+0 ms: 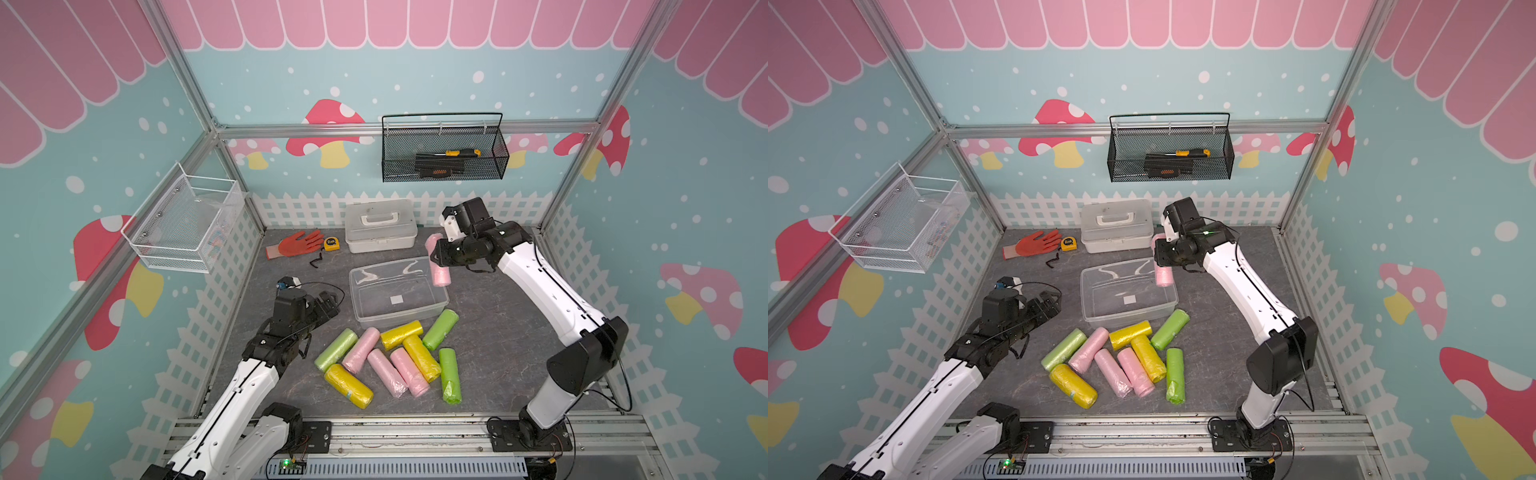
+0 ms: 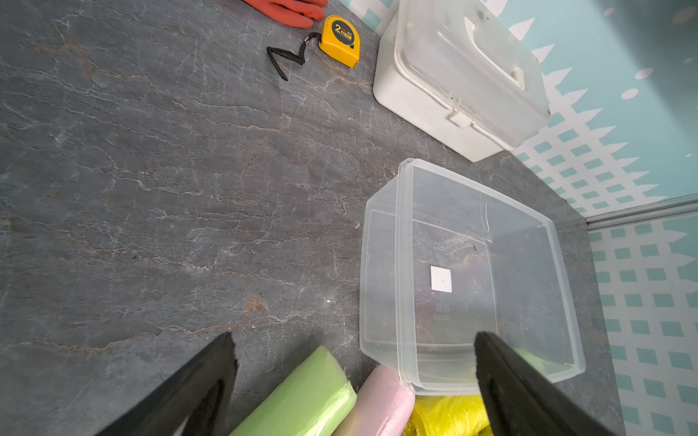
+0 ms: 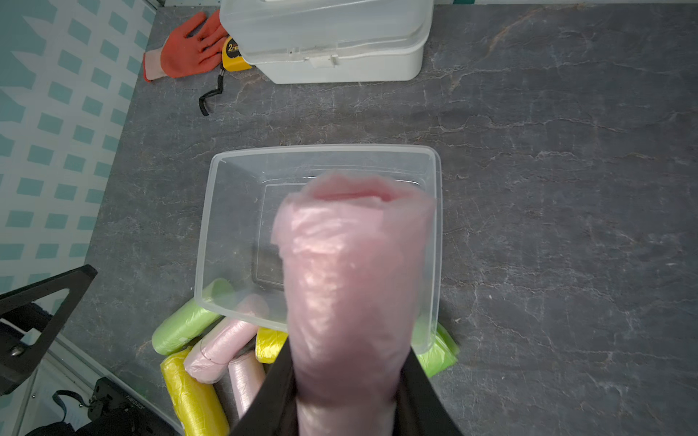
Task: Put the roll of trash bags into the storage box
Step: Pick up the roll of trash bags from the center of the board, then place the roll of trash bags in the storage box.
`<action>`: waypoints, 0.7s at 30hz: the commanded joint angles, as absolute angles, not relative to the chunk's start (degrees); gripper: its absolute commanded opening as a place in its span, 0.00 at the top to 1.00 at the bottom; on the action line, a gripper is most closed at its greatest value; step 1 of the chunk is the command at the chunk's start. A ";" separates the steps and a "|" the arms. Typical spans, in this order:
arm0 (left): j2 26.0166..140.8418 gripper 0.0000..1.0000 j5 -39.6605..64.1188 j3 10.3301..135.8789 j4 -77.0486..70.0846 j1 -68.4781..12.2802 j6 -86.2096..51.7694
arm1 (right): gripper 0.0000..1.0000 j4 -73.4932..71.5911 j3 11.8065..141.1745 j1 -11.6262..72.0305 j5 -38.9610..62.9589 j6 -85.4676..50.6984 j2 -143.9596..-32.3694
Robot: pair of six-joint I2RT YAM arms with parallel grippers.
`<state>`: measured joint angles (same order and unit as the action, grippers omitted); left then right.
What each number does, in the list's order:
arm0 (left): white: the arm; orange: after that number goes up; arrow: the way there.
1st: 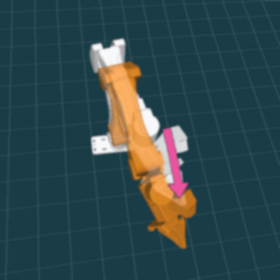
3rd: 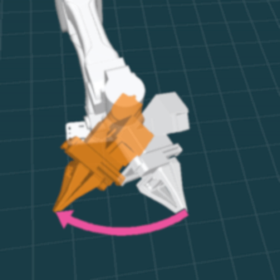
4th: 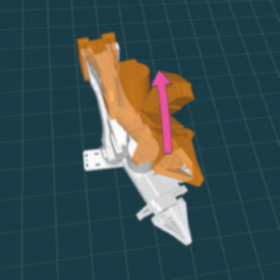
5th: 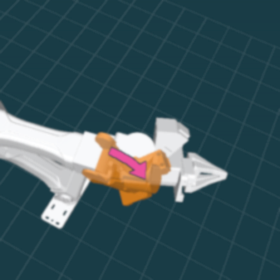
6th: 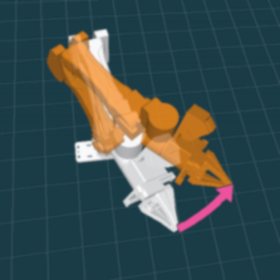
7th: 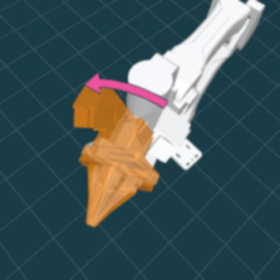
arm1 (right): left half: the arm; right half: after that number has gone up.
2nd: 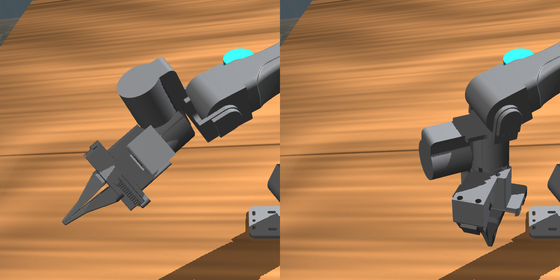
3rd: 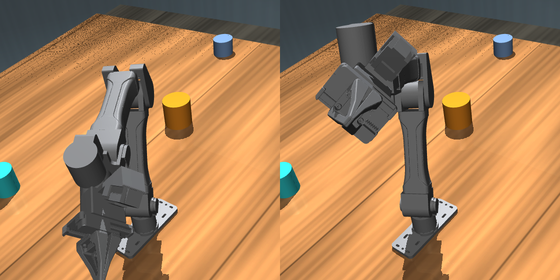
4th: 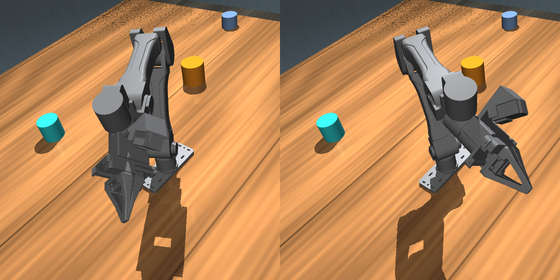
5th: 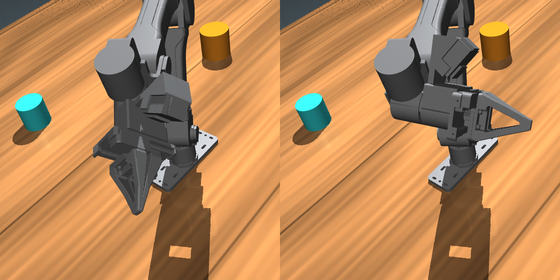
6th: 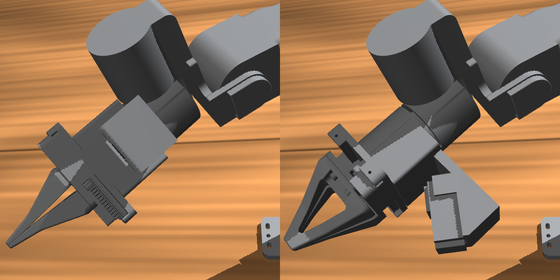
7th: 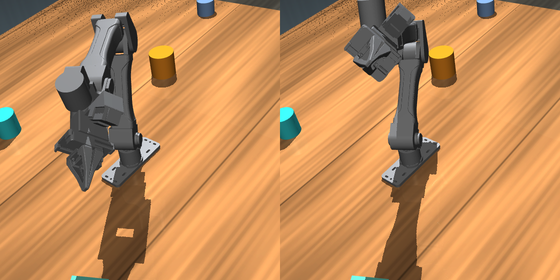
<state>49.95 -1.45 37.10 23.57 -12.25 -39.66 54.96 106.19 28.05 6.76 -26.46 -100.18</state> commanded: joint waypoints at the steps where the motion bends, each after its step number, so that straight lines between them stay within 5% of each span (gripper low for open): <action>1: 50.00 0.01 -0.80 38.94 24.18 -12.32 -39.29 | 0.98 60.29 110.83 29.30 4.30 -23.37 -104.39; 21: 50.10 0.01 -0.51 39.17 24.40 -12.29 -39.37 | 1.00 61.88 118.42 30.85 -3.05 -22.67 -122.63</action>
